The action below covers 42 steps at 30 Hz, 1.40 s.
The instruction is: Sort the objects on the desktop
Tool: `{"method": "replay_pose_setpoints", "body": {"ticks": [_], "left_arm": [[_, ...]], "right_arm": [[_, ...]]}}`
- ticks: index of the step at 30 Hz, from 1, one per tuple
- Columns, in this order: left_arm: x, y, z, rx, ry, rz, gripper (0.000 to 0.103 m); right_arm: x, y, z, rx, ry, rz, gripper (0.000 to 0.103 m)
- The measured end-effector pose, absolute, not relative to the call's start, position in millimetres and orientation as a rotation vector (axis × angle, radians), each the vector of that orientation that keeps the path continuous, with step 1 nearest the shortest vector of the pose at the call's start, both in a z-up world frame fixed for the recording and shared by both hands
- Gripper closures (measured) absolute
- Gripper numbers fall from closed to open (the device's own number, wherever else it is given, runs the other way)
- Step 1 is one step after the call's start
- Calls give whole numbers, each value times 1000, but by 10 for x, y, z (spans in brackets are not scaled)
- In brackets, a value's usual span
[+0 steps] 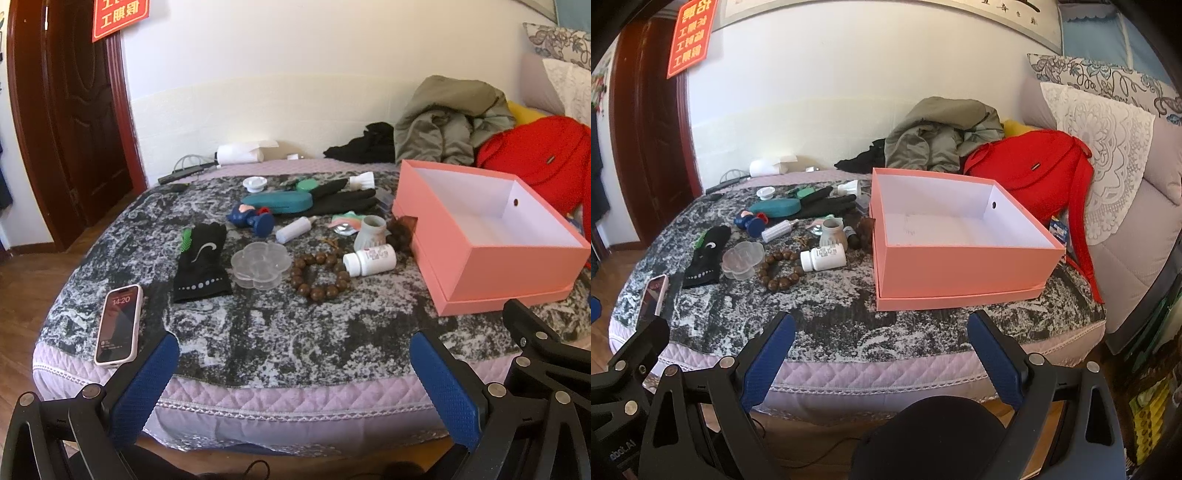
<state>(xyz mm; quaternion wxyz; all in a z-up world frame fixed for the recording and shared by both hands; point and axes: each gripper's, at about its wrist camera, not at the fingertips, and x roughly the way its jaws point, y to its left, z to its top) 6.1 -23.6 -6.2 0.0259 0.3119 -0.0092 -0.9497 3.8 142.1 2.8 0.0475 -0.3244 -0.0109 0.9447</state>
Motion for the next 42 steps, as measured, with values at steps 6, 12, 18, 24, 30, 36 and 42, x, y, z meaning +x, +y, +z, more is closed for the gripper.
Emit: {"method": "replay_pose_setpoints", "body": {"ticks": [6, 12, 18, 24, 30, 36, 42], "left_arm": [[46, -276, -79, 968, -25, -2926, 0], [4, -358, -114, 978, -5, -2904, 0], [-100, -458, -174, 997, 3, -2873, 0], [-321, -623, -242, 1029, 10, -2831, 0], [-674, -974, -267, 1051, 48, -2761, 0], [-1336, -1476, -339, 1073, 82, -2668, 0], [-2151, -1818, -722, 1223, 122, -2572, 0]], "right_arm": [[38, 1407, 26, -988, -35, 2880, 6], [0, 1380, -19, -1003, -29, 2878, 6], [-86, 1347, -78, -1026, -25, 2875, 6], [-321, 1281, -157, -1067, -14, 2878, 6], [-726, 1094, -226, -1127, -17, 2901, 6], [-1345, 852, -358, -1229, 8, 2935, 6], [-2087, 690, -730, -1345, -42, 2895, 6]]}}
